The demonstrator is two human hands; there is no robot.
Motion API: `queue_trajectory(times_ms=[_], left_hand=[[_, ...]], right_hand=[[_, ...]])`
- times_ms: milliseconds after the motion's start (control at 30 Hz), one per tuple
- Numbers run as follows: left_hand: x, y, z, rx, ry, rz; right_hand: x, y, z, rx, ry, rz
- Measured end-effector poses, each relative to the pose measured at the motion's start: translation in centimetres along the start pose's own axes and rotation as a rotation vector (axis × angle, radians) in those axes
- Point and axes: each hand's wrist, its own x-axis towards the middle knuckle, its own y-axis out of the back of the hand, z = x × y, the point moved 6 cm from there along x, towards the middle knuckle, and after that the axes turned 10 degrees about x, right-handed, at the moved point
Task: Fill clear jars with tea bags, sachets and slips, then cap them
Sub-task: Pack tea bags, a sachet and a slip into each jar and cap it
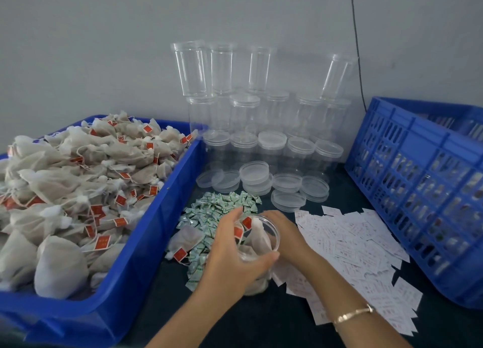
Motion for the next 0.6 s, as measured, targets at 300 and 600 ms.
queue_trajectory(times_ms=[300, 600], left_hand=[[-0.5, -0.3, 0.7, 0.165, -0.284, 0.024], [-0.8, -3.5, -4.5, -0.234, 0.020, -0.090]], right_hand=[[4.1, -3.4, 0.1, -0.229, 0.031, -0.138], [2.7, -0.8, 0.2, -0.198, 0.109, -0.011]])
